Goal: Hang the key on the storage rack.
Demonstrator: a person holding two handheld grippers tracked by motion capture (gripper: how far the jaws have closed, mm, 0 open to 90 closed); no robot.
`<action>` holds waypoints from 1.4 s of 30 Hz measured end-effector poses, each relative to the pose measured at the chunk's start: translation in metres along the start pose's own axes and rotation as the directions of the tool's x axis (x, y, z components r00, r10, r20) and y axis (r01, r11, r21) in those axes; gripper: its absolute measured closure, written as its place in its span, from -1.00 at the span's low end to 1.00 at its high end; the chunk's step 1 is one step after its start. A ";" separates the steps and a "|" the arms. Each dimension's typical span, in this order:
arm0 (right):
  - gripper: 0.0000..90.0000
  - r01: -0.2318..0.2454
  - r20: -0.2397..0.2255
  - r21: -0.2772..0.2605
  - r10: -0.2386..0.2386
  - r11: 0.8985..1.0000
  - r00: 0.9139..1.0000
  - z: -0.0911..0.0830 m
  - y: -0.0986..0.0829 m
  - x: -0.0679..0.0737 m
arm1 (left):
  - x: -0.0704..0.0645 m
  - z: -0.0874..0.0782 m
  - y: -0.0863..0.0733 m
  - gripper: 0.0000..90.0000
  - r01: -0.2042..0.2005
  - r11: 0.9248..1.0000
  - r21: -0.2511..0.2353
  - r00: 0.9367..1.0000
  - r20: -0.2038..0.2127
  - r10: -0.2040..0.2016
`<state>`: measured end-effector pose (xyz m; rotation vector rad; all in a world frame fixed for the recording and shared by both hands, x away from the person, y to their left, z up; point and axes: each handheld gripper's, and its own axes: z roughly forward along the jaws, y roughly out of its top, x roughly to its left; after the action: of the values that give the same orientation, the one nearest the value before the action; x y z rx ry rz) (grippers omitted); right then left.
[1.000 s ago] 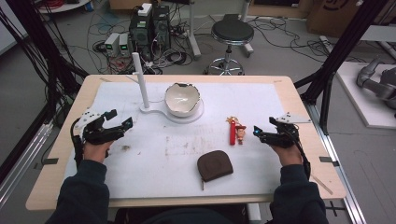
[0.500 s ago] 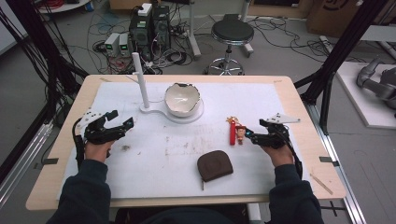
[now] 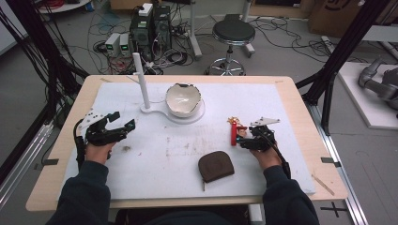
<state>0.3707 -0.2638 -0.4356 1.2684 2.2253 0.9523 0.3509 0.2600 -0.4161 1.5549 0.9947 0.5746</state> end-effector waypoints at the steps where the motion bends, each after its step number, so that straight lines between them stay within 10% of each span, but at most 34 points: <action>1: -0.20 -0.026 -0.009 0.026 0.026 0.999 1.000 0.005 -0.002 -0.003 | 0.000 0.000 0.000 -0.55 0.002 1.000 0.002 1.000 -0.002 -0.002; 6: 0.10 -0.005 0.015 0.077 0.004 0.997 1.000 0.009 -0.003 -0.003 | 0.002 0.002 -0.001 -0.55 0.011 1.000 0.011 1.000 -0.002 -0.011; 7: 0.24 0.033 0.094 0.077 -0.040 0.997 0.995 0.004 -0.003 -0.004 | 0.002 0.002 -0.001 -0.55 0.012 1.000 0.011 1.000 -0.001 -0.012; 12: 0.20 -0.012 0.106 0.069 0.004 0.998 0.994 0.004 -0.004 -0.013 | 0.003 0.002 -0.002 -0.55 0.015 1.000 0.016 1.000 0.000 -0.015; 20: 0.52 0.017 -0.017 0.048 -0.017 0.999 1.000 0.007 -0.002 -0.017 | 0.002 0.003 -0.002 -0.55 0.014 1.000 0.025 1.000 0.000 -0.014; 23: 0.55 0.036 -0.045 -0.039 -0.037 0.999 0.998 -0.002 0.005 -0.015 | 0.002 0.003 -0.002 -0.55 0.016 1.000 0.026 1.000 -0.002 -0.016; 29: 0.66 0.006 -0.138 -0.213 -0.036 0.977 0.990 -0.016 0.026 -0.006 | 0.003 0.003 -0.003 -0.54 0.018 0.999 0.027 1.000 -0.003 -0.018; 42: 0.71 -0.039 -0.264 -0.300 -0.043 0.953 0.964 -0.021 0.059 0.007 | 0.003 0.003 -0.003 -0.54 0.018 0.999 0.029 1.000 -0.007 -0.018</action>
<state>0.3890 -0.2445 -0.3782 1.0478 2.1590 1.4764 0.3543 0.2612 -0.4202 1.5693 1.0248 0.5552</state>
